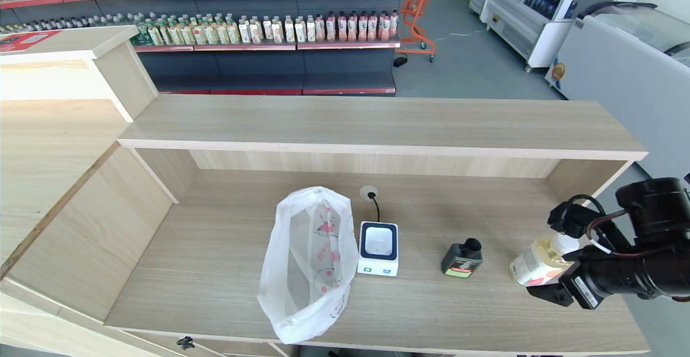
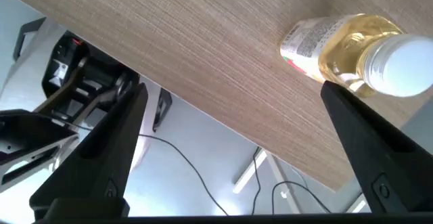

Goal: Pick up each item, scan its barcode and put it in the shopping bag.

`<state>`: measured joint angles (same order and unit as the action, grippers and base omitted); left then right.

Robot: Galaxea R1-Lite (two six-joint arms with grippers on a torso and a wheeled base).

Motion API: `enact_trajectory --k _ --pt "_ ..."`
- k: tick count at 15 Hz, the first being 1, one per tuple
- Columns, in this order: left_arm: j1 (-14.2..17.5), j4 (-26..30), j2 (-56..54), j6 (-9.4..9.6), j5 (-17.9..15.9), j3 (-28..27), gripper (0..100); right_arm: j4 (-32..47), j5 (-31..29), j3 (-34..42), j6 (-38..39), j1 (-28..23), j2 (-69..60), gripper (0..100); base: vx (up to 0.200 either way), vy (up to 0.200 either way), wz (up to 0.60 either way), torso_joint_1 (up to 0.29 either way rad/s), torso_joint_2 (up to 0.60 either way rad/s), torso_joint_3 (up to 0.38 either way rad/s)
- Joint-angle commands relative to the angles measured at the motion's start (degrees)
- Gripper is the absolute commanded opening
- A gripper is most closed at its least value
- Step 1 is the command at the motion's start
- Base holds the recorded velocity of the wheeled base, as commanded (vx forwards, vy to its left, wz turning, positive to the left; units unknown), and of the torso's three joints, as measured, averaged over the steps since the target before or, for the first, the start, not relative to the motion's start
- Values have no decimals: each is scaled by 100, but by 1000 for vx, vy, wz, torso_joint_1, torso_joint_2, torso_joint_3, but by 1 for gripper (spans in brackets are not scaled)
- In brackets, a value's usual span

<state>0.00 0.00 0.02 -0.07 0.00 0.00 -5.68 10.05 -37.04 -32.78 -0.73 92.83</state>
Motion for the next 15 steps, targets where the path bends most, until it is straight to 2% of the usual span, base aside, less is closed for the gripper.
enact_trajectory --k 1,4,7,8,10,15 --pt "0 0 -2 -1 0 0 100 -487 164 -14 -369 179 886 100 0 0 0 0 0 0" --pt "0 0 -2 -1 0 0 100 -1251 182 -67 -1081 258 1519 100 0 0 0 0 0 0" --pt "0 0 -2 -1 0 0 100 -1576 279 -137 -1116 319 1949 100 0 0 0 0 0 0" --pt "0 0 -2 -1 0 0 100 -1893 560 -155 -1108 337 2178 100 0 0 0 0 0 0" --pt "0 0 -2 -1 0 0 100 -2324 665 -304 -1108 407 2573 100 0 0 0 0 0 0" --pt "0 0 -2 -1 0 0 100 -2578 850 -1087 -1099 750 3329 100 0 0 0 0 0 0"
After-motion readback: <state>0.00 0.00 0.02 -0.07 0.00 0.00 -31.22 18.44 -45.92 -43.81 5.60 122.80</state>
